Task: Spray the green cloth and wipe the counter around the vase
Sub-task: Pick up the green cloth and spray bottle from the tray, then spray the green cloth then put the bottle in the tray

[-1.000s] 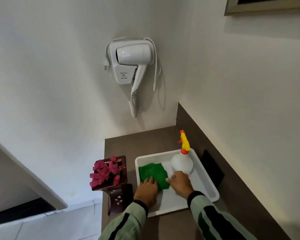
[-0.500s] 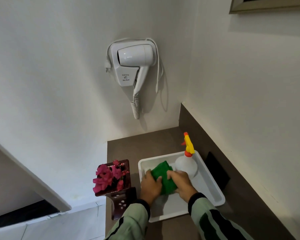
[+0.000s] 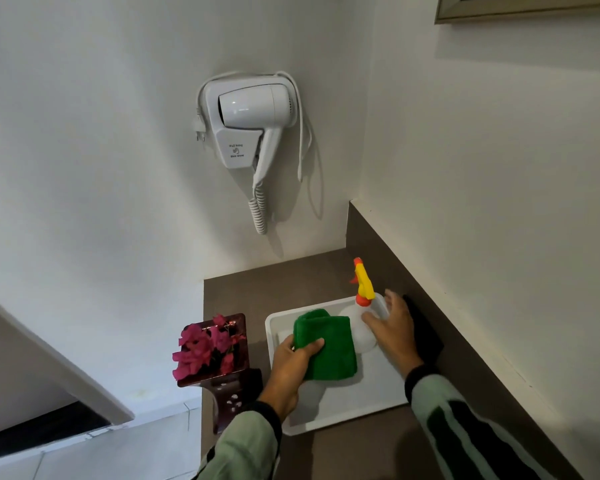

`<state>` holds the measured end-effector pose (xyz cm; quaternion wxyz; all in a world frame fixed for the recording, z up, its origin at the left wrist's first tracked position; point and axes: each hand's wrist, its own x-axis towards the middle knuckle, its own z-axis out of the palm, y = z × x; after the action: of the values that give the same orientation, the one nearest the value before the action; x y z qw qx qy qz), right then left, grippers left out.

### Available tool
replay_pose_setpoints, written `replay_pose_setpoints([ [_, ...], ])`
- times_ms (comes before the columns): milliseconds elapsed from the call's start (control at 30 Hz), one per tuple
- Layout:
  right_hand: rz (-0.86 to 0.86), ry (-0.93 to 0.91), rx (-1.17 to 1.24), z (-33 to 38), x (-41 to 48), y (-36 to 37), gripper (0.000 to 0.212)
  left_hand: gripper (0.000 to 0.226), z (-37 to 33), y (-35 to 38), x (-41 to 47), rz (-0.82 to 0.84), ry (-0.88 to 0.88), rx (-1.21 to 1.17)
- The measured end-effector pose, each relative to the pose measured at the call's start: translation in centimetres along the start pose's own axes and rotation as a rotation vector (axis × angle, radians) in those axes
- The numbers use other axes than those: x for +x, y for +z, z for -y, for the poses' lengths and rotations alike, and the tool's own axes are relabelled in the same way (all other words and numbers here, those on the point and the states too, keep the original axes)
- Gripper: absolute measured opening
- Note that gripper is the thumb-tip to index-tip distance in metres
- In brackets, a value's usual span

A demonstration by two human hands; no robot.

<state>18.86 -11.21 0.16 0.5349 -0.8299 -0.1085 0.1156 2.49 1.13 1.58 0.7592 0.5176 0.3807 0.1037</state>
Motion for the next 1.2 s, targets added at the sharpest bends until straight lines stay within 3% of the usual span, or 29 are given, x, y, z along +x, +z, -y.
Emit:
replay_pose_setpoints([
  [67, 0.149, 0.047, 0.02, 0.4, 1.6, 0.7, 0.084, 0.036, 0.2, -0.8, -1.0, 0.007, 0.007, 0.035],
  [200, 0.219, -0.052, -0.025, 1.3, 3.8, 2.0, 0.069, 0.039, 0.5, -2.4, -3.1, 0.057, 0.03, 0.071],
  [267, 0.162, -0.101, -0.088, 1.6, 3.9, 3.0, 0.061, 0.039, 0.5, -3.3, -4.3, 0.091, 0.063, 0.082],
  [433, -0.014, -0.341, -0.027, 3.0, 1.6, 3.9, 0.012, 0.035, -0.2, -4.3, -7.5, 0.199, 0.121, 0.113],
  [500, -0.067, -0.426, 0.01, 5.3, 0.3, 3.2, 0.003, 0.034, -1.0, -4.4, -8.5, 0.233, 0.148, 0.148],
  [600, -0.093, -0.548, 0.038, 9.6, -2.0, 1.6, 0.039, 0.039, -1.8, -5.0, -10.8, 0.273, 0.194, 0.159],
  [700, -0.041, -0.54, 0.084, 12.3, -5.3, 0.3, 0.032, 0.039, -1.5, -7.1, -13.1, 0.303, 0.212, 0.137],
  [800, 0.027, -0.539, 0.102, 13.0, -9.3, -0.4, 0.024, 0.039, -0.9, -10.7, -15.6, 0.272, 0.204, 0.131],
  [900, 0.163, -0.549, 0.127, 12.3, -13.9, -0.5, 0.033, 0.034, -0.1, -15.6, -17.8, 0.212, 0.191, 0.085],
  [1033, 0.362, -0.458, 0.155, 9.2, -20.0, 0.5, 0.051, 0.043, 1.0, -21.8, -20.2, -0.015, 0.2, -0.039],
  [1200, 0.44, -0.358, 0.147, 5.1, -26.0, 1.7, 0.03, 0.039, 0.3, -25.5, -20.7, -0.215, 0.314, -0.17],
])
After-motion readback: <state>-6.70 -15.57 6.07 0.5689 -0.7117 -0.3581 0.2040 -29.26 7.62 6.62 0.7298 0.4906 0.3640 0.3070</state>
